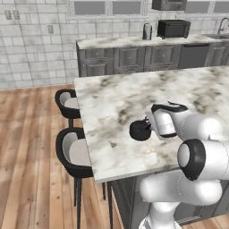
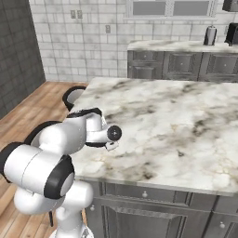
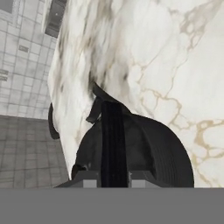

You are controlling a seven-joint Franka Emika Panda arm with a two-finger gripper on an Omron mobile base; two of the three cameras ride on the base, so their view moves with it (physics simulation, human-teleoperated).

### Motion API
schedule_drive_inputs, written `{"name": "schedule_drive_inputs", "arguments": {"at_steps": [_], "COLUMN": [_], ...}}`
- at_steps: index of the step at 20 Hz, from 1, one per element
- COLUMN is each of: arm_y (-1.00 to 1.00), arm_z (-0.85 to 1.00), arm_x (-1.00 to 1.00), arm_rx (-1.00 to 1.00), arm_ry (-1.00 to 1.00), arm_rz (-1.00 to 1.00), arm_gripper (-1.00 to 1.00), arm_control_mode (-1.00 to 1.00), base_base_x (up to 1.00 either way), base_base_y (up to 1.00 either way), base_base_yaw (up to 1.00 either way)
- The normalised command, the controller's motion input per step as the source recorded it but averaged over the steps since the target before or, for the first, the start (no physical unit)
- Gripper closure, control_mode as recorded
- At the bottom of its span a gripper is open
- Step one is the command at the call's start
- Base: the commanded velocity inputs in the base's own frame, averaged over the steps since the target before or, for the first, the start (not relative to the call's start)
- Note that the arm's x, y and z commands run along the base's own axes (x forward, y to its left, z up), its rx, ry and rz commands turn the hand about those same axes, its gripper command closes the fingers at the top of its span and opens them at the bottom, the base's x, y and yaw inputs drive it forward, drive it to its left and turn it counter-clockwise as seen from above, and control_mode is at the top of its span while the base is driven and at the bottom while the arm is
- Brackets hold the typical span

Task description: The kettle is done boiling. Turn off the stove, then wait for 300 timesteps before moving the kettle to the dining table.

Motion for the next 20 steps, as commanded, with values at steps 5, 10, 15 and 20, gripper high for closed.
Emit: {"name": "schedule_drive_inputs", "arguments": {"at_steps": [5,10,15,20], "arm_y": [0.04,0.04,0.04,0.03], "arm_z": [-0.13,-0.14,-0.17,-0.17], "arm_x": [0.04,0.01,0.00,0.00], "arm_rx": [0.00,0.00,0.00,0.00], "arm_ry": [0.00,0.00,0.00,0.00], "arm_rz": [0.00,0.00,0.00,0.00], "arm_gripper": [1.00,1.00,1.00,1.00], "arm_control_mode": [-1.00,-1.00,-1.00,-1.00], "base_base_x": [0.00,0.00,0.00,0.00], "base_base_y": [0.00,0.00,0.00,0.00], "base_base_yaw": [0.00,0.00,0.00,0.00]}}
